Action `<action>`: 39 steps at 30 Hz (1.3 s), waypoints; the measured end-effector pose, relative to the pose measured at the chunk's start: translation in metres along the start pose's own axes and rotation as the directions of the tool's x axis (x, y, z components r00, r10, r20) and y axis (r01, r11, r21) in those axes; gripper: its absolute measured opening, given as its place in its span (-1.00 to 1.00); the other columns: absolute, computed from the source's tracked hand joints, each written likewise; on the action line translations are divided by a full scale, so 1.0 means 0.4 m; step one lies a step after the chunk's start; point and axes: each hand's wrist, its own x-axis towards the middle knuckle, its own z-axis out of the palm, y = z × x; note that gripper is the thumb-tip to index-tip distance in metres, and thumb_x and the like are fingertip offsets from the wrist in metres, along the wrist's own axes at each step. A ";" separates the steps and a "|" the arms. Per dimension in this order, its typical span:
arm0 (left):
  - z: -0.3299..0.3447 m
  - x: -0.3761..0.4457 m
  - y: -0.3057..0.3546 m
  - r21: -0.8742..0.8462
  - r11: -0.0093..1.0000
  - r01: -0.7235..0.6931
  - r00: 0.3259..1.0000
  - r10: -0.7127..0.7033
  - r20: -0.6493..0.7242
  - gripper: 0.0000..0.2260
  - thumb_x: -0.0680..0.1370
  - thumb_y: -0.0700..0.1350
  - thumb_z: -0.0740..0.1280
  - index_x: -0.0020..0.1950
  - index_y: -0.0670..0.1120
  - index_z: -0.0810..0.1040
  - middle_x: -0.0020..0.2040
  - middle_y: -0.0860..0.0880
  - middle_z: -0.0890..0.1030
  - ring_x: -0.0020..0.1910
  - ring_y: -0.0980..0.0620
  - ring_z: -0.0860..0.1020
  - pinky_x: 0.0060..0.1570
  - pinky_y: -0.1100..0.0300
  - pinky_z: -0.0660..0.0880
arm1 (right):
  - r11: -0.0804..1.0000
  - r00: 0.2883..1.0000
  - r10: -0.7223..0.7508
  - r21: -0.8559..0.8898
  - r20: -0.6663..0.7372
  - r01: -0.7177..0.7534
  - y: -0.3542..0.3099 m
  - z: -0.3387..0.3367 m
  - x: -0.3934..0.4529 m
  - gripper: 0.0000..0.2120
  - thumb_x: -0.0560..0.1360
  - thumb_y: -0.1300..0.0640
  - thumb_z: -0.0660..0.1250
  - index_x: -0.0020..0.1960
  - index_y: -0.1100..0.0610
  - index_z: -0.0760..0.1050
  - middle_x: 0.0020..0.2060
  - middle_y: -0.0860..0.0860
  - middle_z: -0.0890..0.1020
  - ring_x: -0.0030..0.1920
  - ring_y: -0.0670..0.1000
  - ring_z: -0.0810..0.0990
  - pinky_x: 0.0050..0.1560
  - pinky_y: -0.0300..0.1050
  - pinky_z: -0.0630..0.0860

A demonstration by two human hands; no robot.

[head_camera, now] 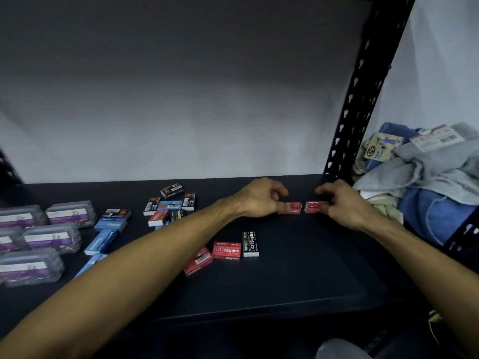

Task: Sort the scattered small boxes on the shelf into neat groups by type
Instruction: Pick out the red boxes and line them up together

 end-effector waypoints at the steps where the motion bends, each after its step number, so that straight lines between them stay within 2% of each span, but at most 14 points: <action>1: -0.014 -0.017 -0.006 0.001 1.000 0.008 1.000 -0.008 0.008 -0.55 0.47 0.10 0.47 0.31 0.01 0.55 0.06 0.06 0.56 0.01 0.13 0.53 -0.01 0.29 0.41 | 1.000 0.999 -0.016 -0.017 -0.039 0.016 -0.011 -0.004 -0.002 -0.55 0.44 0.14 0.47 0.32 0.08 0.51 0.19 0.08 0.47 0.16 0.08 0.54 0.22 -0.01 0.51; 4: -0.068 -0.074 -0.033 0.027 0.999 0.034 0.999 -0.035 0.020 -0.57 0.50 0.12 0.42 0.32 0.01 0.54 0.07 0.07 0.55 0.05 0.13 0.53 0.03 0.26 0.41 | 0.995 0.987 -0.084 -0.063 -0.138 0.076 -0.063 -0.020 -0.009 -0.58 0.47 0.13 0.45 0.31 0.10 0.51 0.18 0.12 0.46 0.15 0.11 0.53 0.18 -0.02 0.51; 6: -0.107 -0.115 -0.058 0.039 0.998 0.056 0.998 -0.056 -0.001 -0.59 0.50 0.13 0.42 0.30 0.01 0.56 0.04 0.07 0.58 0.03 0.11 0.56 0.02 0.24 0.45 | 0.989 0.980 -0.130 -0.085 -0.149 0.118 -0.107 -0.024 -0.015 -0.62 0.49 0.11 0.42 0.29 0.10 0.52 0.16 0.10 0.48 0.13 0.09 0.52 0.11 -0.09 0.47; 10: -0.176 -0.210 -0.106 0.056 0.992 0.113 0.993 -0.111 -0.036 -0.65 0.51 0.10 0.42 0.25 0.01 0.58 -0.01 0.07 0.59 0.00 0.12 0.56 0.04 0.21 0.47 | 0.976 0.972 -0.212 -0.073 -0.100 0.205 -0.204 -0.009 -0.038 -0.69 0.51 0.07 0.41 0.24 0.07 0.55 0.06 0.00 0.49 0.09 0.03 0.52 0.03 -0.15 0.41; 12: -0.202 -0.261 -0.131 0.059 0.988 0.140 0.990 -0.138 -0.041 -0.66 0.51 0.10 0.42 0.24 0.03 0.58 -0.01 0.07 0.59 0.01 0.12 0.56 0.06 0.19 0.48 | 0.968 0.965 -0.249 -0.057 -0.078 0.245 -0.257 0.013 -0.059 -0.71 0.50 0.07 0.41 0.21 0.06 0.57 0.04 -0.02 0.52 0.12 0.04 0.55 0.10 -0.10 0.48; 14: -0.221 -0.309 -0.153 0.059 0.985 0.163 0.986 -0.162 -0.028 -0.69 0.50 0.08 0.43 0.21 0.04 0.59 -0.03 0.06 0.61 -0.01 0.10 0.58 0.00 0.22 0.49 | 0.954 0.954 -0.298 -0.057 -0.033 0.295 -0.307 0.042 -0.086 -0.73 0.49 0.05 0.42 0.18 0.03 0.58 0.08 0.00 0.55 0.14 0.04 0.55 0.17 -0.03 0.50; 19: -0.226 -0.404 -0.180 0.060 0.983 0.175 0.983 -0.178 0.042 -0.72 0.49 0.01 0.47 0.17 0.02 0.60 -0.07 -0.01 0.67 -0.08 0.08 0.64 -0.16 0.28 0.49 | 0.916 0.910 -0.396 -0.025 0.120 0.401 -0.399 0.111 -0.149 -0.74 0.50 0.02 0.41 0.18 0.00 0.57 0.04 -0.07 0.52 0.06 -0.07 0.53 0.11 -0.13 0.49; 22: -0.202 -0.438 -0.170 0.067 0.986 0.156 0.986 -0.160 0.051 -0.69 0.46 0.04 0.49 0.15 0.00 0.59 -0.10 -0.02 0.66 -0.12 -0.02 0.65 -0.15 0.15 0.56 | 0.911 0.893 -0.397 -0.027 0.210 0.412 -0.426 0.130 -0.170 -0.72 0.51 0.02 0.41 0.21 0.00 0.56 0.07 -0.09 0.53 0.06 -0.10 0.54 0.11 -0.12 0.52; 25: -0.170 -0.460 -0.150 0.154 0.981 0.116 0.991 -0.125 0.047 -0.63 0.45 0.11 0.48 0.14 -0.02 0.52 -0.17 0.00 0.61 -0.26 0.08 0.57 -0.28 0.25 0.44 | 0.913 0.885 -0.383 -0.039 0.265 0.406 -0.437 0.133 -0.179 -0.70 0.50 0.00 0.41 0.22 0.02 0.57 0.04 -0.11 0.52 0.05 -0.10 0.54 0.09 -0.17 0.50; 30: -0.134 -0.476 -0.138 0.388 0.920 0.049 0.995 -0.077 0.056 -0.52 0.37 0.22 0.50 0.10 0.00 0.44 -0.17 0.08 0.49 -0.20 0.07 0.49 -0.26 0.15 0.40 | 0.916 0.876 -0.324 -0.112 0.356 0.385 -0.439 0.130 -0.185 -0.65 0.49 -0.08 0.41 0.21 0.03 0.56 0.03 -0.13 0.49 0.00 -0.12 0.51 -0.09 -0.28 0.38; 32: -0.129 -0.472 -0.141 0.429 0.903 0.029 0.997 -0.058 0.056 -0.58 0.39 0.19 0.49 0.07 0.01 0.45 -0.17 0.12 0.47 -0.16 0.06 0.49 -0.23 0.14 0.41 | 0.918 0.875 -0.303 -0.131 0.377 0.374 -0.439 0.129 -0.186 -0.68 0.49 -0.08 0.41 0.16 0.05 0.58 0.04 -0.11 0.53 -0.02 -0.11 0.53 -0.08 -0.24 0.45; 34: -0.129 -0.468 -0.142 0.438 0.899 0.016 0.998 -0.038 0.042 -0.70 0.43 0.11 0.48 0.04 0.02 0.51 -0.20 0.15 0.47 -0.16 0.08 0.51 -0.17 0.16 0.44 | 0.919 0.876 -0.289 -0.144 0.387 0.367 -0.439 0.127 -0.188 -0.74 0.49 -0.05 0.41 0.10 0.06 0.61 0.02 -0.06 0.58 -0.03 -0.07 0.57 0.01 -0.13 0.55; 37: -0.138 -0.463 -0.139 0.432 0.901 0.033 0.999 -0.041 0.009 -0.81 0.49 0.00 0.41 0.08 0.00 0.60 -0.28 0.17 0.51 -0.20 0.12 0.54 -0.04 0.20 0.48 | 0.921 0.877 -0.282 -0.144 0.390 0.361 -0.438 0.126 -0.188 -0.81 0.49 -0.04 0.41 0.04 0.04 0.60 0.00 -0.06 0.58 -0.02 -0.07 0.56 0.04 -0.11 0.55; 39: -0.147 -0.458 -0.144 0.394 0.917 0.062 0.997 -0.077 0.022 -0.83 0.53 -0.03 0.37 0.10 -0.02 0.62 -0.30 0.12 0.60 -0.25 0.16 0.57 -0.09 0.22 0.50 | 0.923 0.881 -0.284 -0.139 0.379 0.358 -0.437 0.128 -0.187 -0.84 0.47 -0.03 0.44 0.00 -0.01 0.56 -0.01 -0.07 0.56 -0.04 -0.08 0.54 -0.01 -0.13 0.53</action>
